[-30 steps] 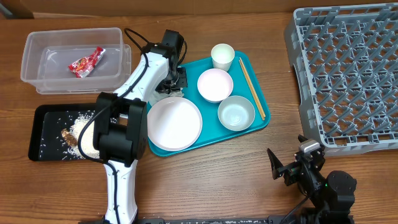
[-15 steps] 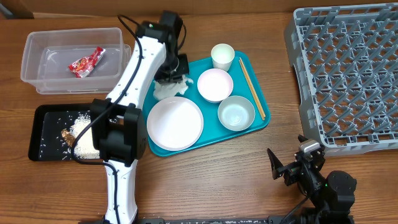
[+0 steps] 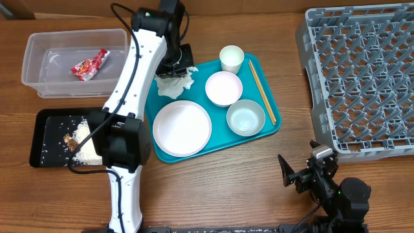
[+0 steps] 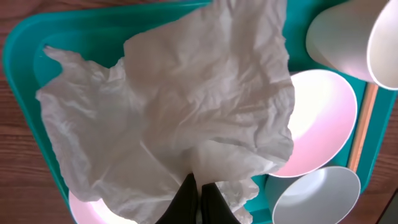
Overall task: Sort waste into correct bins and load items into the dishwasher
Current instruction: 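Carry the tissue left and release it into the clear plastic bin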
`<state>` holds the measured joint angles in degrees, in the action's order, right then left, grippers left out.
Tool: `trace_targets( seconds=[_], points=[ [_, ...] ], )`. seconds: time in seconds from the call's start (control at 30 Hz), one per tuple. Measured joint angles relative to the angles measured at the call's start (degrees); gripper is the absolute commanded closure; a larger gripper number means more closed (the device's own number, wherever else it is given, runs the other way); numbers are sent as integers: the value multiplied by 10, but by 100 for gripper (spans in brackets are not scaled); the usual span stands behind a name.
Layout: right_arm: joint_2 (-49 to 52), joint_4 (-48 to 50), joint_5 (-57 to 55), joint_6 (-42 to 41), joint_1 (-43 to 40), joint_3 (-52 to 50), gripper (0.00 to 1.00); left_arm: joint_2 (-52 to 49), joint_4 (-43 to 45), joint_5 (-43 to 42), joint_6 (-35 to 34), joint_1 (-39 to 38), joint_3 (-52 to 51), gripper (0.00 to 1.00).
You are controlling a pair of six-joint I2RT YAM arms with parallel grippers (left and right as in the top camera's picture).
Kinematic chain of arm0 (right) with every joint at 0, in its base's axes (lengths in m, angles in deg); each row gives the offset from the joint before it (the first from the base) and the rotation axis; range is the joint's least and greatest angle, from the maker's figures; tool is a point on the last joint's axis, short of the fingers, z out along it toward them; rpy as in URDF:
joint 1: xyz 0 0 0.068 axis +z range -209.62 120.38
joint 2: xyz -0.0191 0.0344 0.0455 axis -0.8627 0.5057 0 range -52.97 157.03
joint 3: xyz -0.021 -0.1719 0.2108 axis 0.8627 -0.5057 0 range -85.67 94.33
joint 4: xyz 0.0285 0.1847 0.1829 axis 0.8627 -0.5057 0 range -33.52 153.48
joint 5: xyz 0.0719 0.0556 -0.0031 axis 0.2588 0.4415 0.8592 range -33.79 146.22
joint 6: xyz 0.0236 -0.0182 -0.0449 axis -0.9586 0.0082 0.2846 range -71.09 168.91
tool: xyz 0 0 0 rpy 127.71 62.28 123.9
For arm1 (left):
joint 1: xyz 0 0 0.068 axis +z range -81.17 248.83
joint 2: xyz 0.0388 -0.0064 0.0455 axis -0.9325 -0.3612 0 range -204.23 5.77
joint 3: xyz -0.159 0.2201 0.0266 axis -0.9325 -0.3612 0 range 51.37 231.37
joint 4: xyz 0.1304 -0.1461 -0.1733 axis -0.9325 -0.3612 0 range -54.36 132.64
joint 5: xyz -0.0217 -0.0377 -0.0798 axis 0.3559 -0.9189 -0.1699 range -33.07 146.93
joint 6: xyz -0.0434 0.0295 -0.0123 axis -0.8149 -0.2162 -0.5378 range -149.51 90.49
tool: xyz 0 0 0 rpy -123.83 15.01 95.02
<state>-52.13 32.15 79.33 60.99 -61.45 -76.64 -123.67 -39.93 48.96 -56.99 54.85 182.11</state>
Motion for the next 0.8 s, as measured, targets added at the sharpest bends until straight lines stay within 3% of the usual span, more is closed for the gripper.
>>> trace_targets(
  seconds=[0.53,0.8],
  points=[
    [0,0,0,0,0,0,0,16,0,-84,-9,174,150,96],
    [0,0,0,0,0,0,0,29,4,12,-9,238,147,96]
  ],
)
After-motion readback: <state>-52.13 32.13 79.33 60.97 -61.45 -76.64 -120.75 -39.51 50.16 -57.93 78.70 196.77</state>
